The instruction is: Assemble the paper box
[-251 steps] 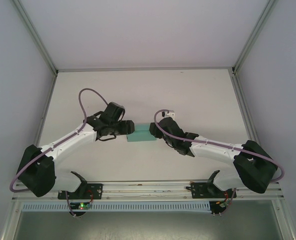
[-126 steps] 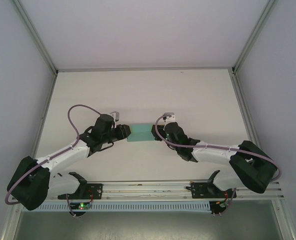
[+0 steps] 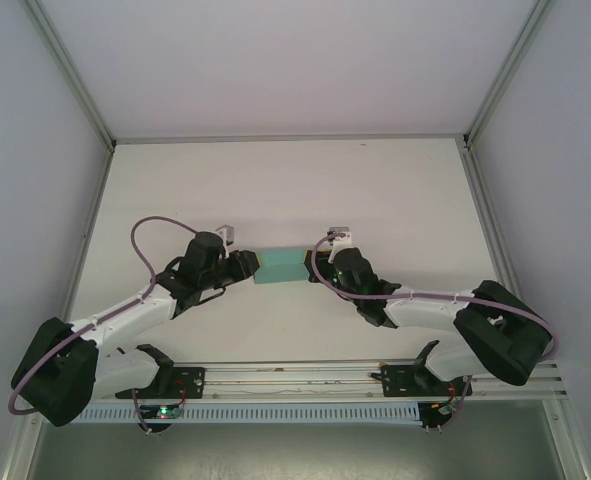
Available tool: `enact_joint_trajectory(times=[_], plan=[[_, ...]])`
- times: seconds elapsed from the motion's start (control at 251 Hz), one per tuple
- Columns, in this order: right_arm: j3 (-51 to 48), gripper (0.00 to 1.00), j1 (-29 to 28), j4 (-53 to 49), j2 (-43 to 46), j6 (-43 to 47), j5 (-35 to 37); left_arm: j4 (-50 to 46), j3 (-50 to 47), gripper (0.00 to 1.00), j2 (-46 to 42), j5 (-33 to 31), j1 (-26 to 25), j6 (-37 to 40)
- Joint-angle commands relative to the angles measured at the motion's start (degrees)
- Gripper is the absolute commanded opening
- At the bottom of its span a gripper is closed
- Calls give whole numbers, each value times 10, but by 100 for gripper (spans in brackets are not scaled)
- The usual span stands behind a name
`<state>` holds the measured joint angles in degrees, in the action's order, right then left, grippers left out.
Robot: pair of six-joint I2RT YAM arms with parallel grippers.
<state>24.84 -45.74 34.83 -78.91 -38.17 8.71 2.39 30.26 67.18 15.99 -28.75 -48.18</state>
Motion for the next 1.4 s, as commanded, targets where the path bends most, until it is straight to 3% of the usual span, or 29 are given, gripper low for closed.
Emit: enact_joint_trajectory(times=[0.0, 0.088, 0.331, 0.395, 0.427, 0.487, 0.503, 0.551, 0.567, 0.726, 0.802, 0.89, 1.149, 1.397], plan=[[-5, 20, 9, -187, -21, 43, -27, -203, 24, 36, 36, -41, 16, 38], [40, 31, 9, -233, -14, 57, -32, -211, 66, 56, 39, -28, 16, 64], [165, 50, 10, -336, -2, 102, -14, -214, 150, 77, 26, -16, 15, 101], [184, 54, 13, -346, -4, 112, -12, -220, 161, 89, 19, -26, 15, 109], [191, 56, 15, -348, -4, 120, -14, -227, 165, 100, 15, -33, 15, 114], [201, 60, 20, -351, -2, 145, -26, -252, 179, 100, 7, -52, 15, 130], [204, 64, 22, -352, -2, 158, -33, -261, 183, 100, 5, -61, 15, 134], [214, 95, 28, -356, 1, 213, -63, -291, 196, 100, -2, -96, 16, 141], [216, 98, 29, -357, 2, 237, -74, -302, 201, 100, -5, -111, 16, 143], [247, 98, 24, -399, 1, 513, -232, -369, 227, 100, -35, -265, 16, 140], [284, 99, 11, -465, -21, 648, -258, -383, 233, 100, -42, -315, 20, 136], [335, 99, -3, -537, -61, 756, -250, -385, 234, 100, -44, -325, 27, 141], [500, 98, -5, -694, -204, 883, -200, -389, 223, 100, -51, -338, 42, 145], [581, 83, -15, -768, -293, 886, -153, -397, 203, 100, -69, -345, 54, 144]])
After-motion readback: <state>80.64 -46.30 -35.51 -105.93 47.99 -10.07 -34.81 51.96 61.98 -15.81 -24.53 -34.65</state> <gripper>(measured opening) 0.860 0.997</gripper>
